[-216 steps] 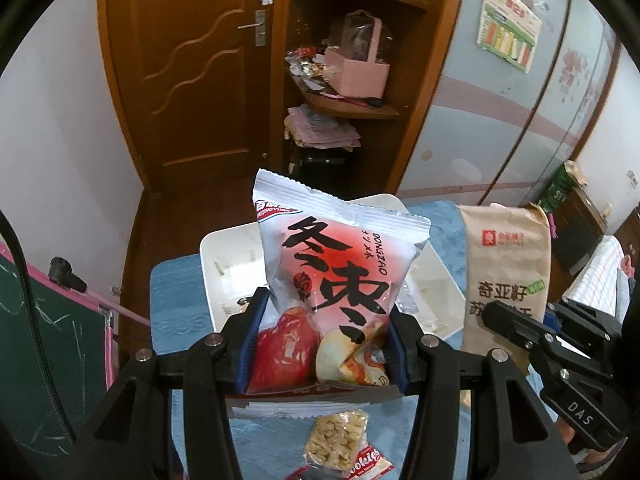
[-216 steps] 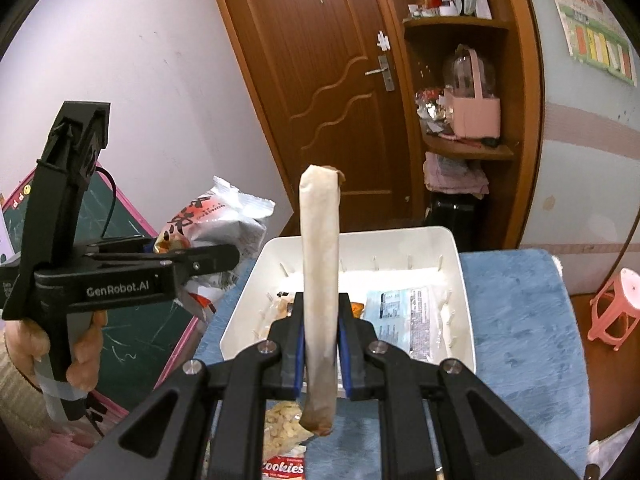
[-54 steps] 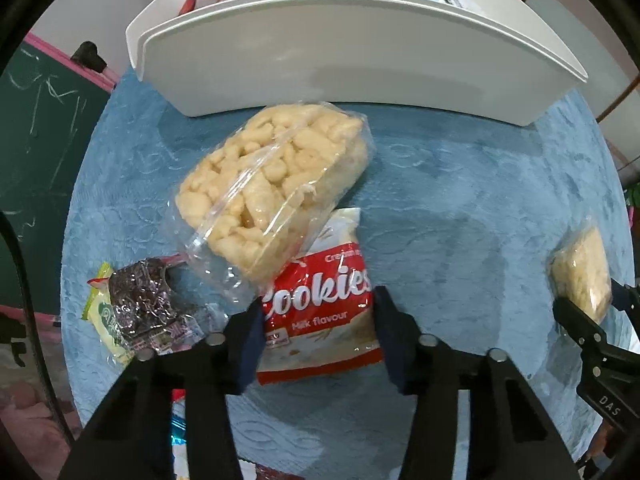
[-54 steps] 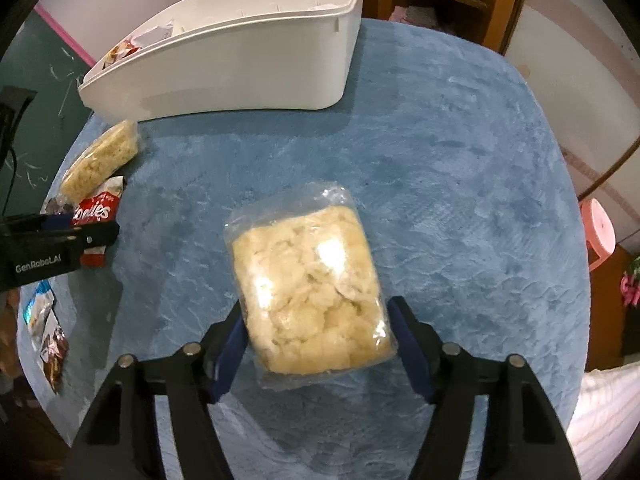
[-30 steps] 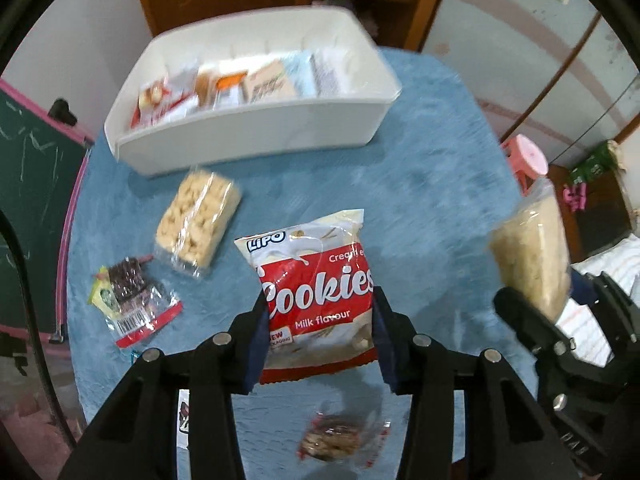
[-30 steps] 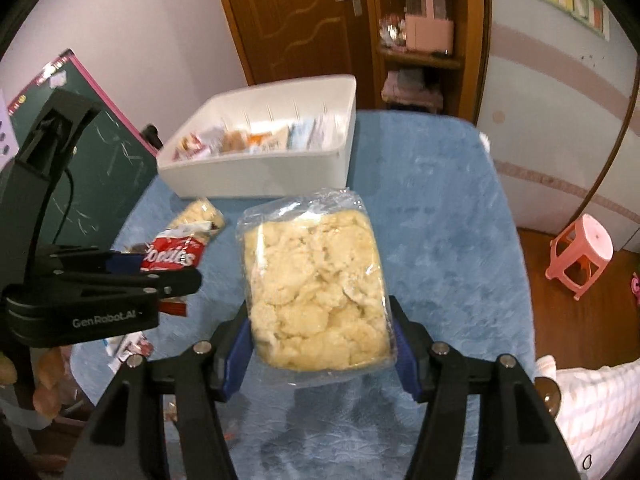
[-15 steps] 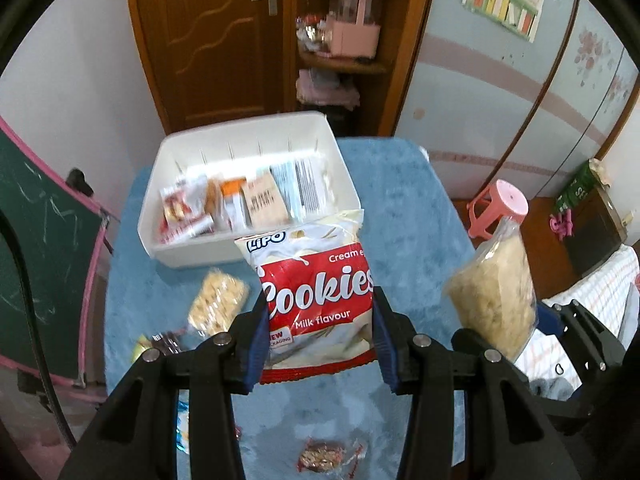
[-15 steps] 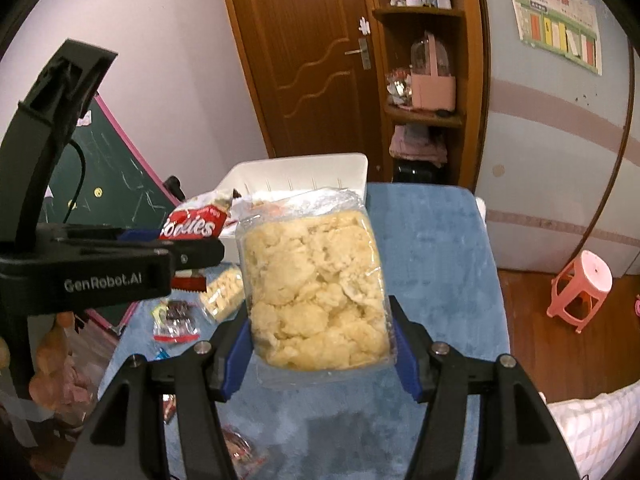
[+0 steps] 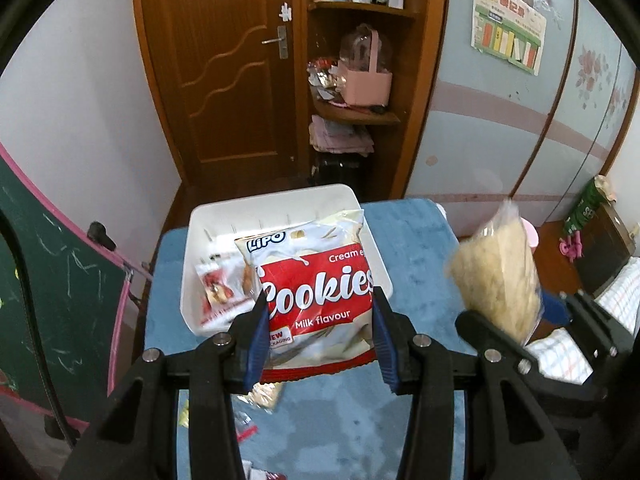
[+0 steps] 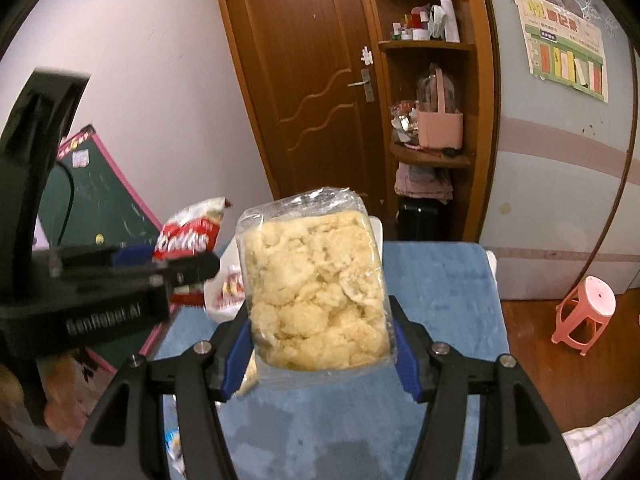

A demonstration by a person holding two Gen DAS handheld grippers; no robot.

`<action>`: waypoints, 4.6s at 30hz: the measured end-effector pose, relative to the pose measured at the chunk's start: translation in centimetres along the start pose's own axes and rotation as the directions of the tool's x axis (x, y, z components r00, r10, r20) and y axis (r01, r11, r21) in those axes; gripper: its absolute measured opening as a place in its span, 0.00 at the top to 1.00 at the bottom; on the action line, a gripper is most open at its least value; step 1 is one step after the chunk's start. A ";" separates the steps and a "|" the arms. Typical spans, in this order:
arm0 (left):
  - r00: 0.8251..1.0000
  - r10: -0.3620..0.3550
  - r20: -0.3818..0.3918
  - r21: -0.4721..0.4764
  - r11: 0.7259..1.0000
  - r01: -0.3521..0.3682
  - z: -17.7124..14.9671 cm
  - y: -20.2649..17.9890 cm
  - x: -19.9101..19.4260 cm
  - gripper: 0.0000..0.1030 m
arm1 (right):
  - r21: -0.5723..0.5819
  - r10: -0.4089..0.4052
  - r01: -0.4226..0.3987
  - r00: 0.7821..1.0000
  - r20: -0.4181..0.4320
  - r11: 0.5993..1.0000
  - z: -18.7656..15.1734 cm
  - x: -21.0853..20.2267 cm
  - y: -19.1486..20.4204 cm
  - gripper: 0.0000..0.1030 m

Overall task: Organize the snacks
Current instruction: 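Carry both bags over the white bin, then lower both bags into the bin and open both tools, then withdraw both tools from the bin toward the remaining snacks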

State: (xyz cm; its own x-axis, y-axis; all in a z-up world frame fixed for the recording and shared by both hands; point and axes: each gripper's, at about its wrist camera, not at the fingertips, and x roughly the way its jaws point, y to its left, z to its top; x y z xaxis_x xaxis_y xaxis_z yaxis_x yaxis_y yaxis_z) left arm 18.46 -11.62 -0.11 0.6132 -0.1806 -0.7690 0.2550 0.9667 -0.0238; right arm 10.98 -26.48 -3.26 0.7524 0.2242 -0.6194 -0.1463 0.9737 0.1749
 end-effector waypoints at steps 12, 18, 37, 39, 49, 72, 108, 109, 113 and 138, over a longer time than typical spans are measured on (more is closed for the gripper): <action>1.000 0.012 0.025 -0.002 1.000 -0.012 5.0 5.9 3.4 0.57 | 0.031 -0.039 0.038 0.999 0.023 0.999 6.1 5.2 2.7 0.41; 1.000 0.013 0.028 0.004 1.000 -0.013 6.9 7.9 5.6 0.57 | 0.064 -0.050 0.051 0.999 -0.018 0.997 6.8 8.3 2.9 0.41; 0.996 0.034 -0.081 0.017 0.999 -0.033 6.9 11.4 13.8 0.57 | 0.125 -0.103 0.128 0.977 -0.185 0.984 6.0 16.3 3.3 0.41; 0.996 0.037 -0.085 0.021 0.999 -0.035 6.8 11.5 14.2 0.57 | 0.127 -0.105 0.131 0.975 -0.194 0.983 6.0 16.8 3.3 0.41; 0.994 0.042 -0.104 0.016 0.999 -0.040 6.3 12.4 15.6 0.57 | 0.113 -0.118 0.147 0.966 -0.230 0.983 5.5 18.4 4.1 0.41; 0.993 0.018 -0.118 0.038 0.999 -0.014 5.9 13.0 16.8 0.14 | 0.153 -0.125 0.177 0.946 -0.300 0.972 4.3 21.2 3.0 0.29; 0.999 -0.050 -0.012 0.041 0.998 0.051 0.0 3.0 1.4 0.14 | 0.099 -0.089 0.105 0.984 -0.151 0.990 0.6 3.7 0.5 0.25; 0.999 -0.048 -0.026 0.040 0.998 0.049 -0.3 2.9 1.1 0.14 | 0.094 -0.087 0.101 0.985 -0.151 0.990 0.3 3.4 0.4 0.25; 0.999 -0.038 -0.018 0.021 0.999 0.039 -1.4 2.5 -0.2 0.14 | 0.074 -0.072 0.084 0.986 -0.151 0.994 -0.5 2.0 0.2 0.24; 0.997 0.074 -0.029 -0.097 0.992 -0.076 -7.3 3.8 -4.0 0.13 | -0.036 -0.009 0.004 0.987 -0.161 0.999 -3.3 -1.3 0.7 0.25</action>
State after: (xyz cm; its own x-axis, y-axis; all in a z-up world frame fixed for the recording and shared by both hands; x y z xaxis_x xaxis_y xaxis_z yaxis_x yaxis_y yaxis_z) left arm 11.57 -5.88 -1.81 0.6084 -0.1033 -0.7868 0.1337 0.9907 -0.0267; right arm 7.75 -25.92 -4.81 0.6403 0.2187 -0.7363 -0.1664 0.9753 0.1450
